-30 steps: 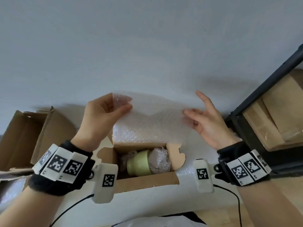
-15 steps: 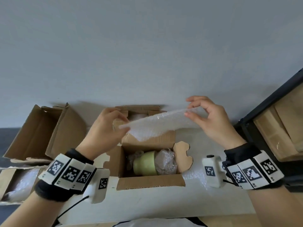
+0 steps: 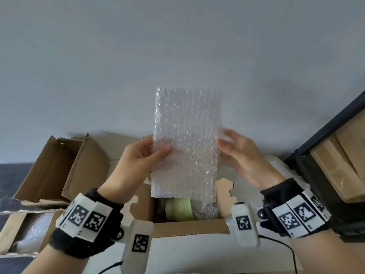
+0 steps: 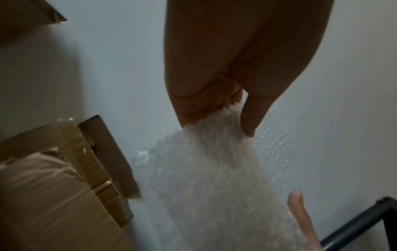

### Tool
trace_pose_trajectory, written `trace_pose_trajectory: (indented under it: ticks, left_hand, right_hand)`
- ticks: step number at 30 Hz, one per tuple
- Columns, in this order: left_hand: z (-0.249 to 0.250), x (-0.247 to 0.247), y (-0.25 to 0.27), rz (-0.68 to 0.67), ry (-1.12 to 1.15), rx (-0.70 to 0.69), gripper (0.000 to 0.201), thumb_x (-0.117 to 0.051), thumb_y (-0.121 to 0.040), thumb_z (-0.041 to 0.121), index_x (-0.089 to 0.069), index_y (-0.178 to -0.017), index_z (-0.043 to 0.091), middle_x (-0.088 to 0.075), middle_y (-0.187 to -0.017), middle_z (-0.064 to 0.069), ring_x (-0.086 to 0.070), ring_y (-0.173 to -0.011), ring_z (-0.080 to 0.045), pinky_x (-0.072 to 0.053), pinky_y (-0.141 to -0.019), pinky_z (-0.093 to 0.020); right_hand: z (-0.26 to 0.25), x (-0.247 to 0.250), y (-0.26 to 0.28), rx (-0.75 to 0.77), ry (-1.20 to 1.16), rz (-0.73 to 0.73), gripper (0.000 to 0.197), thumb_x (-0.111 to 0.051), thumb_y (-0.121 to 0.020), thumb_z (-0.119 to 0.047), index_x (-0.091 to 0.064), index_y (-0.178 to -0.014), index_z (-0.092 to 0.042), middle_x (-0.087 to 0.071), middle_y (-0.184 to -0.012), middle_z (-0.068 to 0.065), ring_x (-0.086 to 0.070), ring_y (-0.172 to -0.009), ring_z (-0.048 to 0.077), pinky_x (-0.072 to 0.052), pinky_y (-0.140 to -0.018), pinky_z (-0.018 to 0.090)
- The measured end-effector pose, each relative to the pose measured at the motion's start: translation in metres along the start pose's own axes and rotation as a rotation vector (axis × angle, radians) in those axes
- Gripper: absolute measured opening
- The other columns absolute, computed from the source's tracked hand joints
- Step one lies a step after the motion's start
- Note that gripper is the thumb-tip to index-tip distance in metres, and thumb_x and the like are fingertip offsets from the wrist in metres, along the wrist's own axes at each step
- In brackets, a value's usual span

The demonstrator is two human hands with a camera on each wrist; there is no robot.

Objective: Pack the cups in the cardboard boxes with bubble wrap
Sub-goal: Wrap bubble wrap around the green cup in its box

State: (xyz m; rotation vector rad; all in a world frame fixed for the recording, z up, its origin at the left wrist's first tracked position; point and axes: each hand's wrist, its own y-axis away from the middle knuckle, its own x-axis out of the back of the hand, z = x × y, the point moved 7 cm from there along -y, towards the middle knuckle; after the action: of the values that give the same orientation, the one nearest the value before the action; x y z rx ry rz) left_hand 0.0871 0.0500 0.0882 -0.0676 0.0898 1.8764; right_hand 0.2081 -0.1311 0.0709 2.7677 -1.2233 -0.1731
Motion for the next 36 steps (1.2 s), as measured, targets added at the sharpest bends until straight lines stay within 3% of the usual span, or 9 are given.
trace_pose_trajectory:
  ticks: [3,5,11,17,23,27,29,32,36]
  left_hand:
    - [-0.003,0.003,0.001,0.000,0.029,-0.001,0.025,-0.065,-0.081,0.020,-0.071,-0.104,0.015,-0.072,-0.101,-0.013,-0.070,-0.092,-0.026,-0.057,-0.073,-0.028]
    - [-0.008,0.005,0.003,-0.010,0.019,0.037,0.024,-0.066,-0.079,0.025,-0.073,-0.100,0.018,-0.073,-0.098,-0.011,-0.071,-0.088,-0.026,-0.057,-0.066,-0.028]
    - [-0.019,0.007,0.018,-0.157,0.099,0.075,0.023,-0.061,-0.085,0.012,-0.067,-0.107,0.017,-0.073,-0.078,-0.004,-0.068,-0.058,-0.012,-0.051,-0.049,-0.018]
    - [-0.032,0.014,0.028,-0.186,0.049,0.141,0.029,-0.049,-0.077,0.002,-0.075,-0.080,0.015,-0.068,-0.072,-0.004,-0.064,-0.059,-0.016,-0.052,-0.053,-0.022]
    - [-0.029,0.020,0.031,-0.235,-0.124,0.119,0.016,-0.057,-0.088,0.011,-0.073,-0.089,0.011,-0.070,-0.080,-0.004,-0.068,-0.071,-0.018,-0.054,-0.061,-0.024]
    - [-0.034,0.029,0.030,-0.088,-0.284,0.003,0.033,-0.070,-0.080,0.000,-0.063,-0.105,0.021,-0.070,-0.092,-0.011,-0.068,-0.084,-0.027,-0.058,-0.076,-0.034]
    - [-0.041,0.040,0.031,0.015,-0.332,-0.035,0.045,-0.073,-0.077,0.002,-0.055,-0.112,0.024,-0.070,-0.086,-0.008,-0.068,-0.083,-0.022,-0.055,-0.083,-0.029]
    - [-0.056,0.057,0.039,0.103,-0.444,-0.075,0.049,-0.074,-0.076,0.005,-0.053,-0.114,0.027,-0.068,-0.098,0.008,-0.065,-0.095,-0.004,-0.050,-0.088,-0.017]
    - [-0.088,0.076,0.058,0.199,-0.535,-0.049,0.041,-0.055,-0.089,-0.002,-0.051,-0.114,0.031,-0.061,-0.111,0.018,-0.058,-0.106,0.002,-0.049,-0.090,-0.016]
  right_hand:
    - [0.012,-0.023,0.004,-0.015,-0.077,-0.213,0.023,-0.078,-0.068,-0.041,-0.073,-0.081,-0.022,-0.071,-0.081,-0.002,-0.066,-0.073,0.010,-0.054,-0.068,0.021]
    - [0.014,-0.027,0.005,0.003,-0.061,-0.212,0.006,-0.073,-0.075,-0.027,-0.073,-0.075,-0.021,-0.071,-0.075,-0.003,-0.064,-0.063,0.006,-0.050,-0.058,0.015]
    - [0.018,-0.029,0.011,-0.036,-0.106,-0.360,0.022,-0.059,-0.085,-0.013,-0.075,-0.074,-0.023,-0.070,-0.070,-0.008,-0.062,-0.061,0.003,-0.048,-0.059,0.013]
    - [0.027,-0.034,0.011,-0.085,-0.159,-0.389,0.030,-0.049,-0.092,-0.004,-0.075,-0.085,-0.017,-0.069,-0.087,-0.001,-0.065,-0.078,0.013,-0.053,-0.063,0.021]
    - [0.032,-0.033,0.007,-0.183,-0.083,-0.454,0.039,-0.042,-0.091,-0.033,-0.072,-0.102,-0.010,-0.069,-0.103,0.010,-0.065,-0.085,0.020,-0.053,-0.070,0.025]
    - [0.021,-0.038,-0.007,0.048,0.435,-0.321,0.038,-0.079,-0.071,-0.032,-0.060,-0.104,-0.030,-0.063,-0.105,-0.015,-0.060,-0.082,0.038,-0.050,-0.073,0.047]
    - [0.013,-0.042,-0.011,0.150,0.511,-0.254,0.053,-0.082,-0.070,-0.019,-0.055,-0.113,-0.033,-0.064,-0.103,-0.014,-0.062,-0.085,0.033,-0.052,-0.073,0.036]
    - [-0.003,-0.058,-0.007,0.439,0.678,-0.188,0.033,-0.076,-0.072,0.002,-0.064,-0.095,-0.018,-0.065,-0.086,-0.008,-0.061,-0.078,0.008,-0.047,-0.070,0.013]
    - [0.003,-0.101,0.015,0.934,1.185,-0.252,0.014,-0.054,-0.078,0.005,-0.063,-0.075,-0.006,-0.061,-0.078,0.004,-0.058,-0.064,0.019,-0.052,-0.053,0.031]
